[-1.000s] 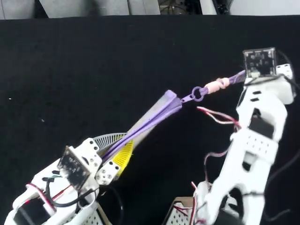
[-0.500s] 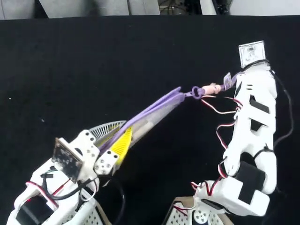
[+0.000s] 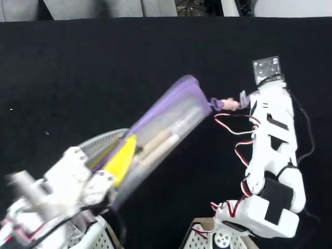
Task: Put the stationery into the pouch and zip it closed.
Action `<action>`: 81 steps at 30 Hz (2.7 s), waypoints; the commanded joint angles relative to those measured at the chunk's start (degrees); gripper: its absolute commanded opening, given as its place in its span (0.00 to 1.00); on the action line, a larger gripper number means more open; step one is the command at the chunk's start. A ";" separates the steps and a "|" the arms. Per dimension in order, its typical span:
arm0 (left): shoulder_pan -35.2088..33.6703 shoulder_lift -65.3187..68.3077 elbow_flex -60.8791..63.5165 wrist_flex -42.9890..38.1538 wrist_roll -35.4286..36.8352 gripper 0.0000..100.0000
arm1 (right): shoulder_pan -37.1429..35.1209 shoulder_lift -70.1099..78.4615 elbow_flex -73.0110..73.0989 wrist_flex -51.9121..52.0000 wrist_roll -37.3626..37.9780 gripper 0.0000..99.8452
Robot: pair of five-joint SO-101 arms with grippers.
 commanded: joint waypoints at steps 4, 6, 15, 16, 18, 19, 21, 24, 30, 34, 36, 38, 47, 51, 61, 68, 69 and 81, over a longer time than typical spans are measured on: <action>-3.12 0.18 -22.37 -1.76 1.32 0.03 | 0.79 1.27 3.65 -1.67 0.79 0.01; -3.12 0.44 -23.25 -1.41 1.32 0.03 | 1.23 1.27 3.65 -1.49 0.79 0.01; -3.03 0.79 -16.92 -1.14 0.79 0.03 | 1.23 0.66 3.21 -1.14 0.70 0.01; -3.03 0.88 -15.16 -1.14 0.70 0.03 | 1.23 0.48 3.03 -1.14 0.70 0.01; -2.86 0.88 -11.21 -1.23 0.70 0.03 | 0.35 -1.36 2.77 -1.14 0.35 0.01; -2.86 0.88 -9.19 -1.32 0.62 0.03 | 0.00 -2.95 2.77 -1.14 0.26 0.01; -2.86 0.79 -5.41 -1.49 0.53 0.03 | -1.58 -7.16 2.24 0.70 0.09 0.01; -2.77 0.53 -1.45 -1.49 -2.73 0.03 | -4.48 -16.31 -1.54 7.38 -4.31 0.01; -2.86 0.53 5.49 -1.58 -3.69 0.03 | -15.30 -32.31 -23.87 31.30 -12.04 0.01; -3.03 0.53 10.95 -2.81 -3.78 0.03 | -25.93 -33.63 -42.68 44.48 -12.31 0.01; -3.03 0.44 13.93 -5.19 -3.78 0.03 | -30.15 -32.75 -50.59 48.35 -12.13 0.01; -3.03 0.44 16.92 -7.38 -3.78 0.03 | -33.49 -31.25 -57.63 51.60 -12.13 0.01; -3.21 0.44 25.27 -14.77 -3.87 0.03 | -38.33 -28.70 -78.90 62.42 -12.31 0.01; -3.21 0.44 25.45 -14.77 -3.87 0.03 | -40.97 -28.62 -85.05 62.42 -12.13 0.01; -3.21 0.44 27.12 -15.12 -3.52 0.03 | -50.46 -28.35 -88.92 66.81 -12.48 0.01; -3.21 0.35 27.56 -15.12 -3.43 0.03 | -55.47 -30.20 -74.86 78.51 -12.04 0.01; -3.21 0.35 27.56 -15.12 -3.43 0.03 | -54.59 -30.90 -74.33 78.42 -12.04 0.01; -2.59 0.35 31.87 -19.34 -3.69 0.03 | -48.88 -34.51 -64.92 77.63 -10.20 0.01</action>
